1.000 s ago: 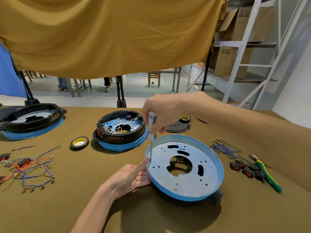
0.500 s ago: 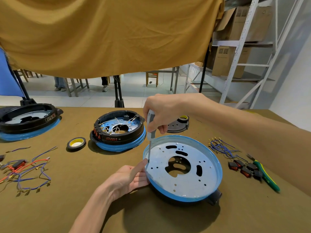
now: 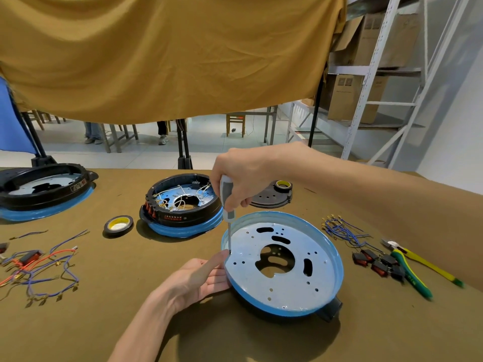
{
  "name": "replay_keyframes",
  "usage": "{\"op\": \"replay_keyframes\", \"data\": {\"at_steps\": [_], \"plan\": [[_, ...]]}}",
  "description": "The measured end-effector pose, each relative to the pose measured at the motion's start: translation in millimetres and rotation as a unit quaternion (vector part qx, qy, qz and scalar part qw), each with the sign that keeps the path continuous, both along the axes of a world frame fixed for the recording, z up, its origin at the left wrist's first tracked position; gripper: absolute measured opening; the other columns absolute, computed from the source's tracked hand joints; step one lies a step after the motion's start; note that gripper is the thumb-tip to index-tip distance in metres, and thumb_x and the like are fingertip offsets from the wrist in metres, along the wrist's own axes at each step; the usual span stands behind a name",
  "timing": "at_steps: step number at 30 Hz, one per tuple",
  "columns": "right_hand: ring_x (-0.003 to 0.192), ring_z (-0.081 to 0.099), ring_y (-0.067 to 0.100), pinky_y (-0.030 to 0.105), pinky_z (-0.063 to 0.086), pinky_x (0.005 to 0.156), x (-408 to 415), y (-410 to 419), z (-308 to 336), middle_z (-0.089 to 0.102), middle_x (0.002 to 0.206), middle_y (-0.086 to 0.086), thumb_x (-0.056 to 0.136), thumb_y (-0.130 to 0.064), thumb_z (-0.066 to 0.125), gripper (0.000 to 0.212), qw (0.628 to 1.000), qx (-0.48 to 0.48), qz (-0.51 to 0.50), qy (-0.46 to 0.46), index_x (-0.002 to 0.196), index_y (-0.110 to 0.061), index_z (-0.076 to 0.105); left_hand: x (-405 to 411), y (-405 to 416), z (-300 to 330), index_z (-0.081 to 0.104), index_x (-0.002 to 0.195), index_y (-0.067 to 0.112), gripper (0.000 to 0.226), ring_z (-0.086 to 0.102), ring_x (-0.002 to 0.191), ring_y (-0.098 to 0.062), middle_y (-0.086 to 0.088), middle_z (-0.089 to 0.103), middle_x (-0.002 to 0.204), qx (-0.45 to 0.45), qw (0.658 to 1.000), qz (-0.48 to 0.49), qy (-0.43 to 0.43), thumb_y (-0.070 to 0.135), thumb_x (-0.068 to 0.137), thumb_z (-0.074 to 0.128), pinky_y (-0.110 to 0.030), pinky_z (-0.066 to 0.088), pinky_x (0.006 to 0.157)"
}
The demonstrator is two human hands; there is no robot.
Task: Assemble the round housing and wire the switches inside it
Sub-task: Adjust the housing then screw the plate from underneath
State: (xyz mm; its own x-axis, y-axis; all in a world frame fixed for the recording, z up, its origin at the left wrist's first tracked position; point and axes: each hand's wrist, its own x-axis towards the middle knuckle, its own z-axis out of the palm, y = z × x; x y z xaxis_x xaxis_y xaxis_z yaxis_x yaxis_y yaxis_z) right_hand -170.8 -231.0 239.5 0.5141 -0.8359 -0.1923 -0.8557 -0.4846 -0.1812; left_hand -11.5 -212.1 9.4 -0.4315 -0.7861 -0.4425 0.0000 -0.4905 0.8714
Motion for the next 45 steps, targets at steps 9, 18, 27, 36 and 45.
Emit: {"op": "replay_keyframes", "data": {"at_steps": [9,18,27,36,45], "plan": [[0.059,0.075,0.017,0.026,0.062,0.058,-4,-4,-5,0.076,0.067,0.004,0.089,-0.024,0.078,0.017,0.999,0.003,-0.039,-0.023,0.092,-0.011,0.068,-2,-2,-1,0.059,0.127,0.001,0.082,0.076,0.102,-0.03,-0.018,0.077,0.11,-0.001,1.0,0.006,-0.007,0.047,0.063,0.083,-0.037,0.064,0.085],[0.058,0.074,0.016,0.022,0.057,0.054,-10,9,-8,0.075,0.068,0.004,0.089,-0.025,0.078,0.017,0.997,0.002,-0.058,-0.046,0.088,-0.013,0.067,-3,3,4,0.06,0.124,0.002,0.087,0.077,0.098,-0.03,-0.018,0.078,0.107,0.01,1.0,0.021,0.001,0.047,0.055,0.088,-0.033,0.064,0.071],[0.084,0.078,0.03,0.032,0.064,0.07,-140,53,-57,0.078,0.094,0.02,0.087,-0.009,0.079,0.023,0.804,0.016,-0.298,-0.515,0.1,0.002,0.063,-4,6,18,0.062,0.122,0.01,0.076,0.067,0.114,-0.032,-0.018,0.071,0.121,-0.021,0.996,0.091,0.013,0.051,0.061,0.082,-0.045,0.056,0.099],[0.061,0.059,0.019,0.029,0.042,0.052,-190,104,-207,0.065,0.078,0.007,0.096,-0.015,0.064,0.017,0.745,-0.096,-0.539,-0.38,0.089,-0.012,0.049,-12,10,77,0.071,0.115,0.01,0.03,0.076,0.089,-0.012,0.003,0.081,0.095,-0.286,0.945,0.152,-0.056,0.029,0.092,0.073,-0.026,0.06,0.074],[0.108,0.056,0.024,0.034,0.05,0.088,-179,104,-227,0.06,0.115,0.006,0.102,-0.018,0.053,0.014,0.842,-0.196,-0.493,-0.094,0.115,-0.017,0.049,-42,40,95,0.043,0.14,0.035,0.089,0.057,0.105,0.01,0.03,0.053,0.117,-0.662,0.689,-0.056,-0.291,0.034,0.065,0.092,-0.006,0.049,0.09]]}}
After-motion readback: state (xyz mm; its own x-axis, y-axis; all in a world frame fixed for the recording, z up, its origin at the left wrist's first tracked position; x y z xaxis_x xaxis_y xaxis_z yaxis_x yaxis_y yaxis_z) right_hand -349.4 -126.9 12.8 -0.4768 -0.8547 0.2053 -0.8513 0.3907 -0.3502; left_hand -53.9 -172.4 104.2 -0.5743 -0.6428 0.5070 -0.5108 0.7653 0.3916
